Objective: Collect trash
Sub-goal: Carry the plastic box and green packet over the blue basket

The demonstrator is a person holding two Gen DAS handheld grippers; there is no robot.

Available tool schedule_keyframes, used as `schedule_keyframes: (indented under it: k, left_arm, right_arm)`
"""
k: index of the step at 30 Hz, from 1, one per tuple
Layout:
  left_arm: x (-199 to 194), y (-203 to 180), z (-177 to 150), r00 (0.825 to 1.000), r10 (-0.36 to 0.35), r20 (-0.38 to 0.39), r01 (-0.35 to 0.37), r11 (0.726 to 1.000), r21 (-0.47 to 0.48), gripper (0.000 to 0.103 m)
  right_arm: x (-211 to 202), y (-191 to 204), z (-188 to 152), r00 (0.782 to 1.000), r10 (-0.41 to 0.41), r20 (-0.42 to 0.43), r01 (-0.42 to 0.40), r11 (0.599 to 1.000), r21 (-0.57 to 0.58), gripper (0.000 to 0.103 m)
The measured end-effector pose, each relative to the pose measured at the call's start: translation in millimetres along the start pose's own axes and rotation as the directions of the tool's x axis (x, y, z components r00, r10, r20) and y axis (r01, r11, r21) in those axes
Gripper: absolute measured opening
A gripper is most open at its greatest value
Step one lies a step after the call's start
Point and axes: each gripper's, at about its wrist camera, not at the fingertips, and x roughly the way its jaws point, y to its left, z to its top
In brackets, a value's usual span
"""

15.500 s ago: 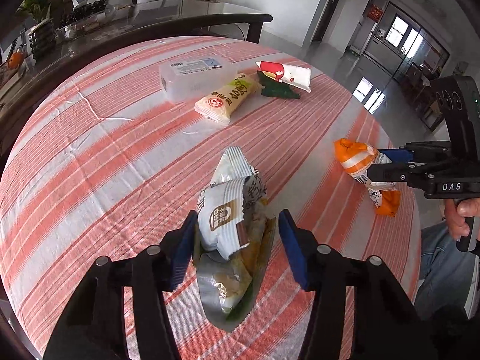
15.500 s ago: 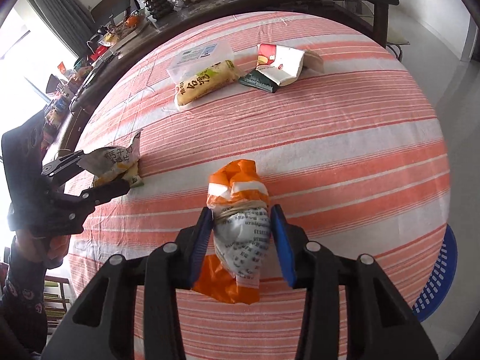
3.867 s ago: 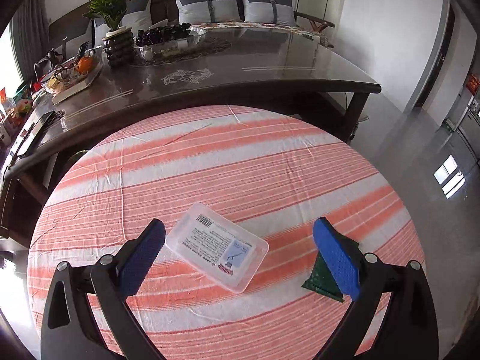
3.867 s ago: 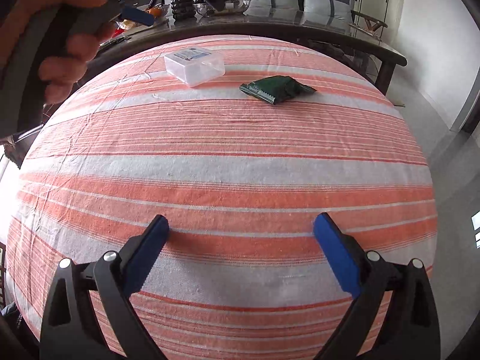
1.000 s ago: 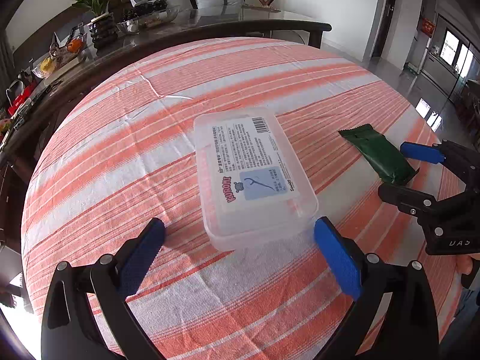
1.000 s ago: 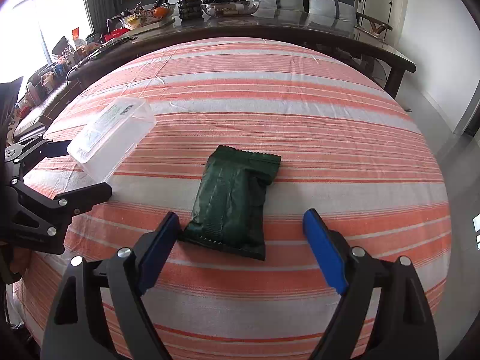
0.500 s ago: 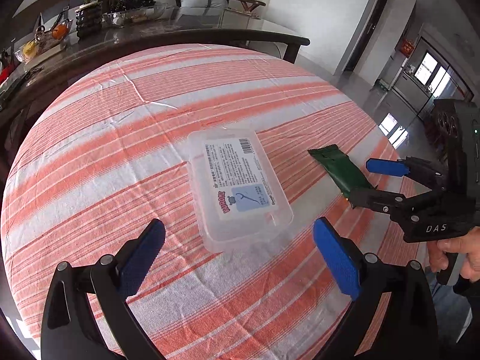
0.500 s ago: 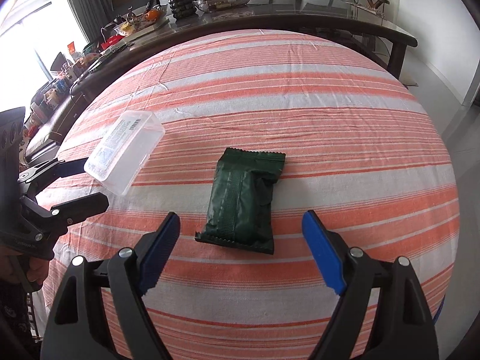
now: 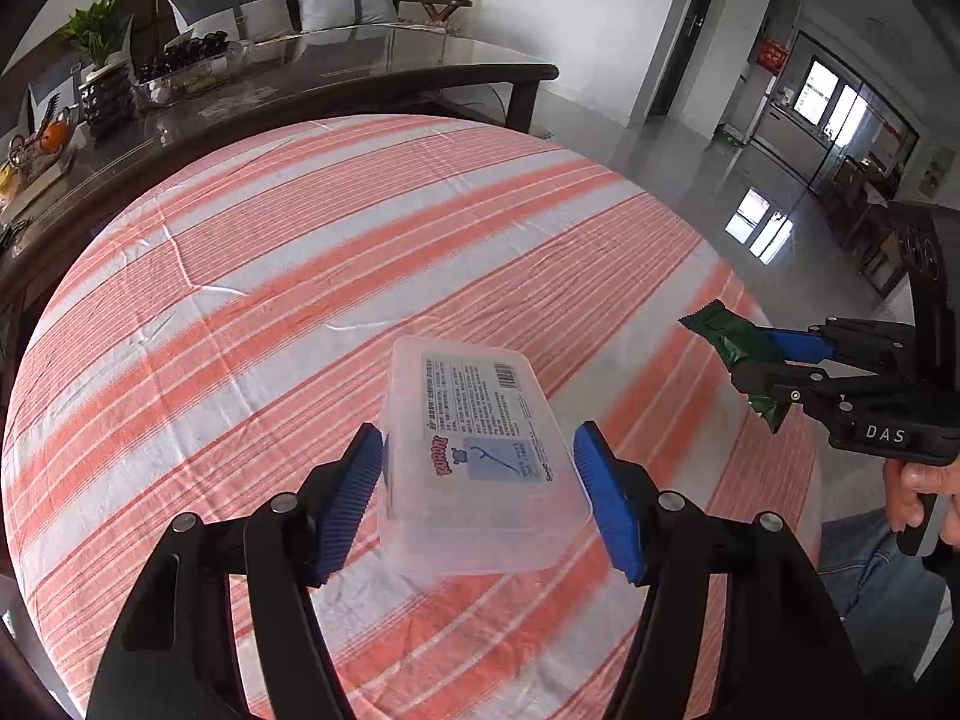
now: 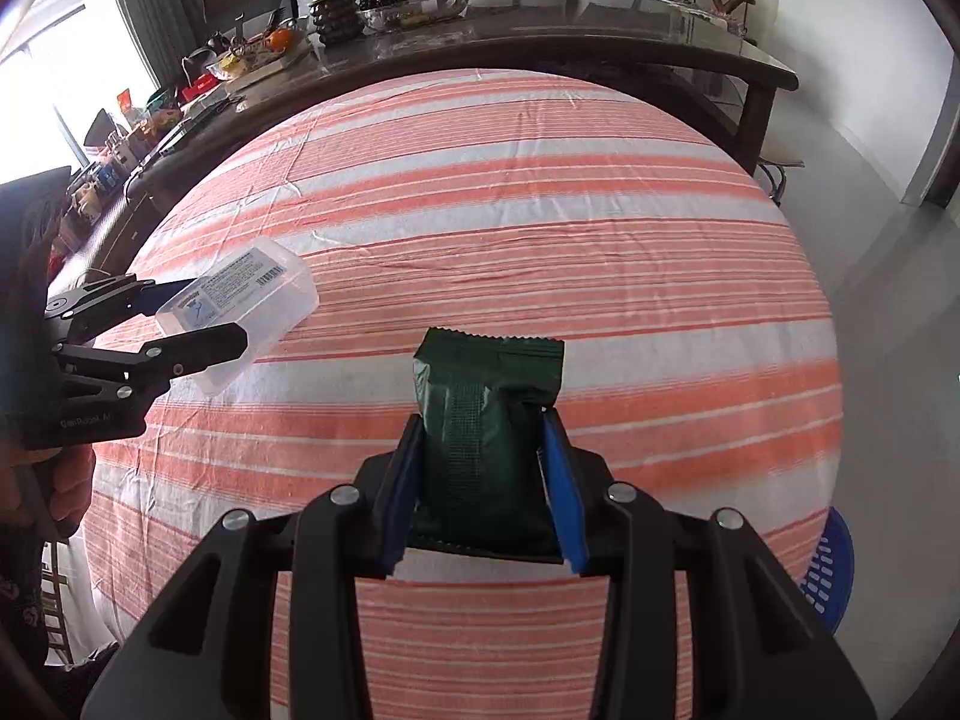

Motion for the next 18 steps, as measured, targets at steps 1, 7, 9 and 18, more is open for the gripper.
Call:
schedule_keyframes:
  k: [1,7,9,18]
  left_arm:
    - [0,-18,3,0.999,-0.039,0.004,0.039,0.999,0.019,0.065]
    - [23,-152,24,0.951,-0.307,-0.028,0.308,0.943,0.124,0.062]
    - [44,-194,27,0.935,-0.350,-0.059,0.355,0.922,0.152,0.062]
    - [91,-236,51,0.951,-0.305,-0.059,0.310,0.938,0.157,0.061]
  right_arm:
    - [-13,-19,-9,1.000,-0.006,0.014,0.006,0.999,0.040,0.038]
    - [-66,-149,-79,0.991,-0.137,0.011,0.129,0.954,0.271,0.038]
    - [-72,-188,-104,0.989,-0.148,0.007,0.136,0.927,0.350,0.038]
    - [-84,-258,-150,0.987,-0.143,0.078,0.087,0.869,0.487,0.038]
